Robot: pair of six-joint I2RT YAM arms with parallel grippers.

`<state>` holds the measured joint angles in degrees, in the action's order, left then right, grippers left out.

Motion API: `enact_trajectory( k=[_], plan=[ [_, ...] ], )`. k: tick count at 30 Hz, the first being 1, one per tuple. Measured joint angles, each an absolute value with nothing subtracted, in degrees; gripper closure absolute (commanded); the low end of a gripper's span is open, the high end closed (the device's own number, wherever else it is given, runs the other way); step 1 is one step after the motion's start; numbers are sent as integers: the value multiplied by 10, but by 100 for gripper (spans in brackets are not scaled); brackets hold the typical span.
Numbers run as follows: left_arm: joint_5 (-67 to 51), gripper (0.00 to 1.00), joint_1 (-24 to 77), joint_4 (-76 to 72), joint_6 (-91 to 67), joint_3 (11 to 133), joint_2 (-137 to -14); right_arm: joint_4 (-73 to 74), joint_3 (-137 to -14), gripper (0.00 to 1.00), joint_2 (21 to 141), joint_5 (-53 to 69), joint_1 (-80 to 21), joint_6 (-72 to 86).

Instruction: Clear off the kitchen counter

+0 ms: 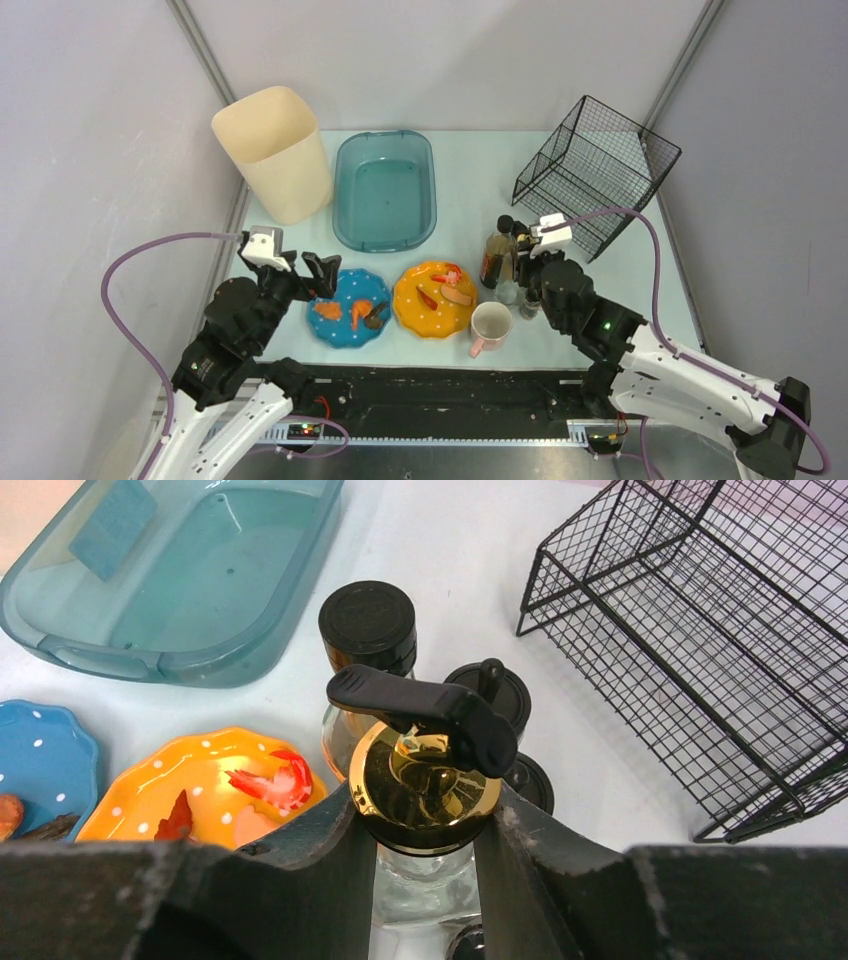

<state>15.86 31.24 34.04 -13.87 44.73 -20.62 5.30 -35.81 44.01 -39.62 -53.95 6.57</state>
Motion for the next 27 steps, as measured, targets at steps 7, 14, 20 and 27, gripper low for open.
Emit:
enact_trajectory(
  k=[7,14,20,27],
  plan=[
    [159,2,312,340,-139,447,-207,61,-351,100,411,-394,-547,51],
    [159,2,312,340,-139,447,-207,93,-369,100,393,-397,-568,41],
    [159,2,312,340,-138,447,-207,143,-437,100,394,-414,-610,27],
    [159,2,312,340,-138,447,-206,188,-545,100,407,-462,-661,6]
  ],
)
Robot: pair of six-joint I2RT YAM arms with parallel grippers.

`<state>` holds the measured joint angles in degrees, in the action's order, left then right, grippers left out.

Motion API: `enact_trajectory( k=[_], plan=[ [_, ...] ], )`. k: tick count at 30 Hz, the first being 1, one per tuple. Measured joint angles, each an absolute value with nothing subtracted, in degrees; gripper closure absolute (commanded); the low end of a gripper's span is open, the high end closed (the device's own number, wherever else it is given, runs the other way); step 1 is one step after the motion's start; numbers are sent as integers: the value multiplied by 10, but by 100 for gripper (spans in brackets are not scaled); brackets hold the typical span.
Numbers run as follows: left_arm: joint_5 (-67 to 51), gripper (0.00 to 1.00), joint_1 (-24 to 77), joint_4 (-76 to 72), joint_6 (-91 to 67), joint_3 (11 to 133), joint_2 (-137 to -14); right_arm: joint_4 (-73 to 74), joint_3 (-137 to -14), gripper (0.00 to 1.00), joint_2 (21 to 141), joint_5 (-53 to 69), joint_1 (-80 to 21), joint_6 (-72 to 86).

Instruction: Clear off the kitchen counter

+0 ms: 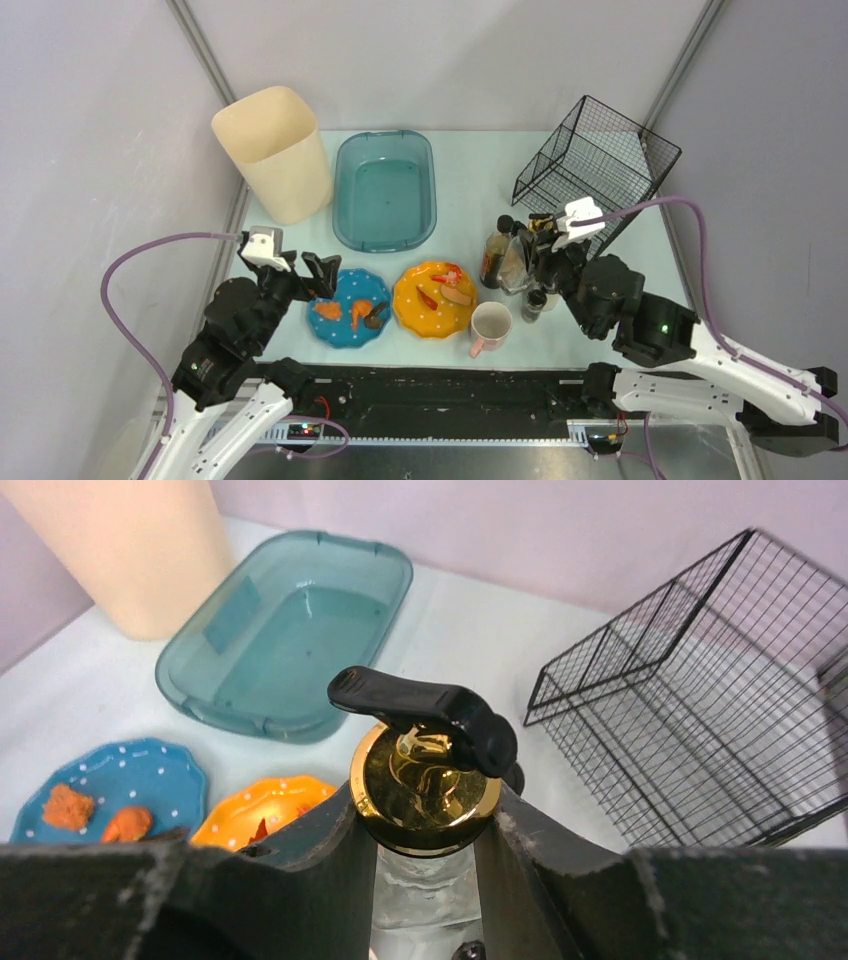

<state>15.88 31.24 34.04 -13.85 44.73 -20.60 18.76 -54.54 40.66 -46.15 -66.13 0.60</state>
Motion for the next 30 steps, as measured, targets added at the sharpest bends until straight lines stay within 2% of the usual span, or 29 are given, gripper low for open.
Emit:
enact_trajectory(
  k=[9,16,20,30],
  plan=[
    [159,2,312,340,-139,447,-203,218,-663,100,439,-544,-691,-57],
    [158,2,312,340,-139,447,-203,94,-671,100,465,-615,-665,-206],
    [158,2,312,341,-139,447,-203,44,-693,100,501,-614,-592,-242],
    [158,2,312,340,-138,447,-203,11,-747,100,564,-552,-367,-213]
  ],
)
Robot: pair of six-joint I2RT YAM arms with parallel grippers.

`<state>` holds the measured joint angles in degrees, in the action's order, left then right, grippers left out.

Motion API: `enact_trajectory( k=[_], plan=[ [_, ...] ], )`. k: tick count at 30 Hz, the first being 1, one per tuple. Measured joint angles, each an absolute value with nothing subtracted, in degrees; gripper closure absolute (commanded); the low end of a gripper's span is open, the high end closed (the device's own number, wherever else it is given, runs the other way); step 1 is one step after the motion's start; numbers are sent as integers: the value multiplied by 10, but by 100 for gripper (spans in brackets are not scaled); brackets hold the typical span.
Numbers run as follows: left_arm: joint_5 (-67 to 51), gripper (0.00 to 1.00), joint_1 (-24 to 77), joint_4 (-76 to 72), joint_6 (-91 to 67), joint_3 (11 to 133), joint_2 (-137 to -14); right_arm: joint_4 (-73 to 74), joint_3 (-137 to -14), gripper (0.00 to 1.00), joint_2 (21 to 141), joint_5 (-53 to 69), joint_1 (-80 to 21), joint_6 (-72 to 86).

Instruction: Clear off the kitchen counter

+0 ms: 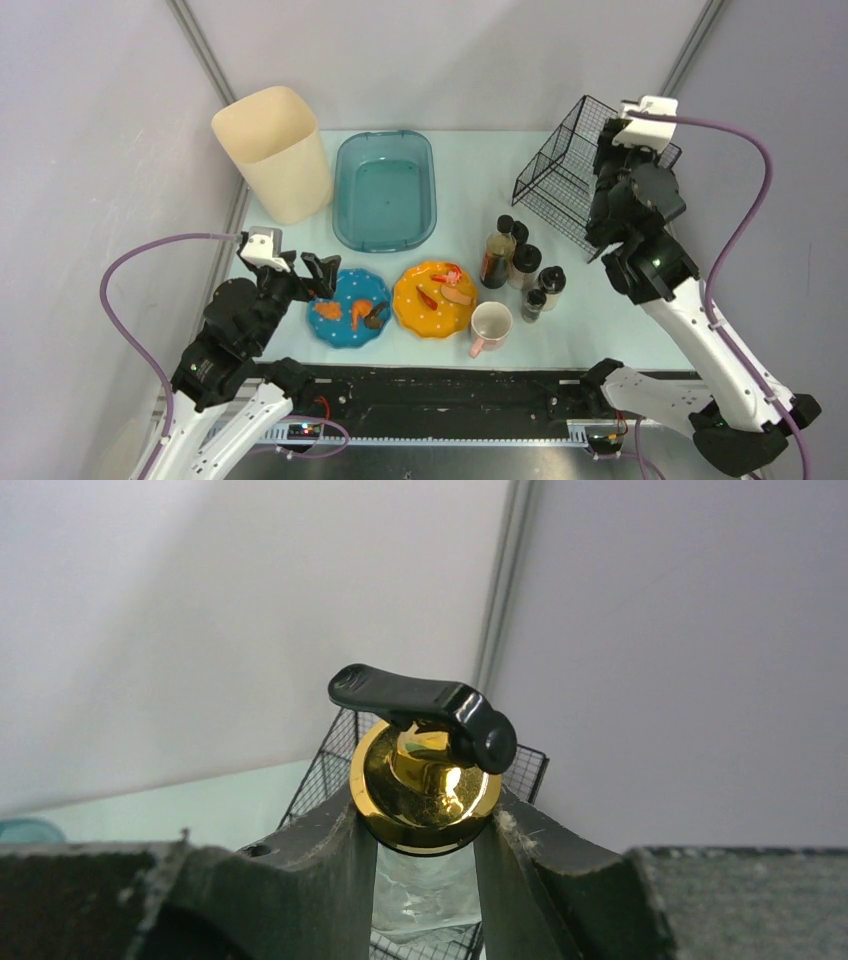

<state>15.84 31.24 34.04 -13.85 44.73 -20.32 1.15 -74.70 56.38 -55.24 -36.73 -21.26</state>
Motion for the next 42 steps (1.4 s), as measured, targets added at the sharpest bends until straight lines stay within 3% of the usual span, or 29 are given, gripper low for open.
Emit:
enact_trajectory(
  k=[12,42],
  plan=[
    [158,2,312,340,-138,447,-202,-40,-780,100,672,-497,-181,-153],
    [133,2,308,340,-138,447,-211,-36,-892,100,877,-432,-4,-38]
  ],
)
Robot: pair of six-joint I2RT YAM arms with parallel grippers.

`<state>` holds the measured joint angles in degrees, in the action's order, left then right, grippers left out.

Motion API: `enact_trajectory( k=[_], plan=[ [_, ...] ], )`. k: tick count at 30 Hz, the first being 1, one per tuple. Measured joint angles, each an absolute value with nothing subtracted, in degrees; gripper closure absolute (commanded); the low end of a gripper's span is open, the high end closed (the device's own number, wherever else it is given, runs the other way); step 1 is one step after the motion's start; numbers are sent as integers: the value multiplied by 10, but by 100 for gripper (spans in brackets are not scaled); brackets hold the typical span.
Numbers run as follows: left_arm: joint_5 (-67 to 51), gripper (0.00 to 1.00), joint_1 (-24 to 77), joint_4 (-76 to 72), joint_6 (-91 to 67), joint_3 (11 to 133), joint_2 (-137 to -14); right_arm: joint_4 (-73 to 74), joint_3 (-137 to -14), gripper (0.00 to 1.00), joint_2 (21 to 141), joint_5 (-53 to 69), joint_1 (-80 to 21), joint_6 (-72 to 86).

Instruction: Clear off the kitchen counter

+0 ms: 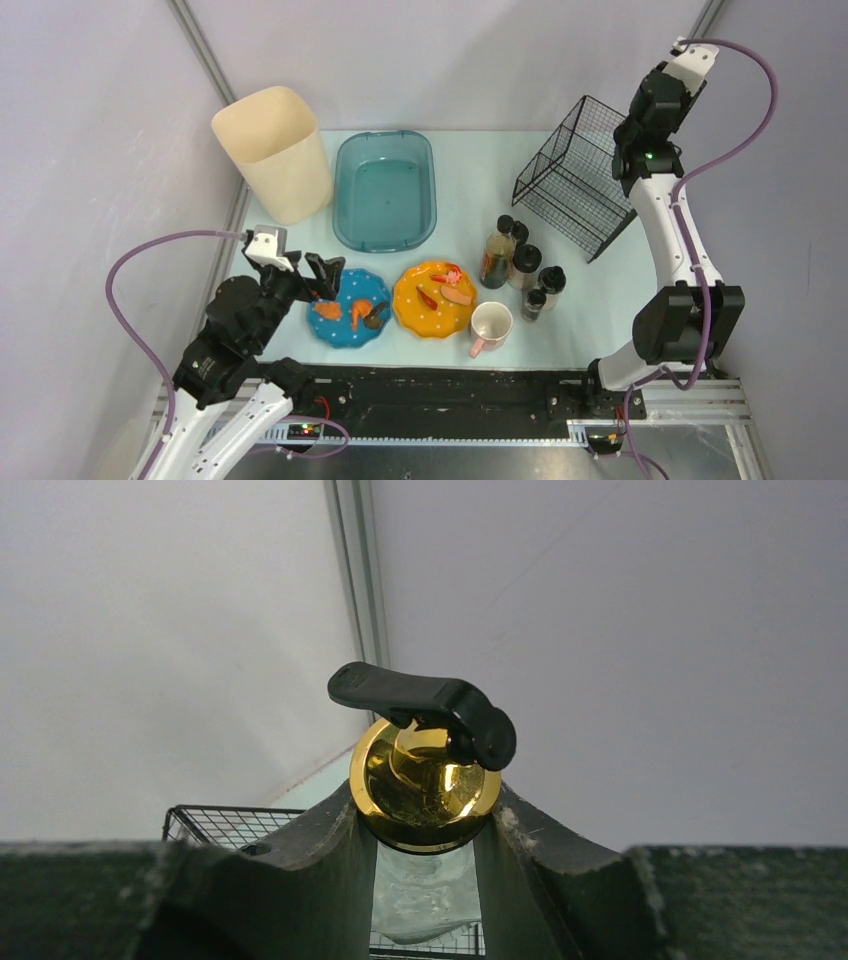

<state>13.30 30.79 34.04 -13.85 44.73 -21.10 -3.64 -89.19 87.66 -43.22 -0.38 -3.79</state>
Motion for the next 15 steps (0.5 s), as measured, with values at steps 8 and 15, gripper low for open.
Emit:
enact_trajectory(
  k=[8,15],
  plan=[
    [127,2,300,340,-138,447,-213,-20,-892,100,904,-427,17,-19],
    [116,2,287,340,-138,447,-218,11,-895,100,934,-426,24,11]
  ],
)
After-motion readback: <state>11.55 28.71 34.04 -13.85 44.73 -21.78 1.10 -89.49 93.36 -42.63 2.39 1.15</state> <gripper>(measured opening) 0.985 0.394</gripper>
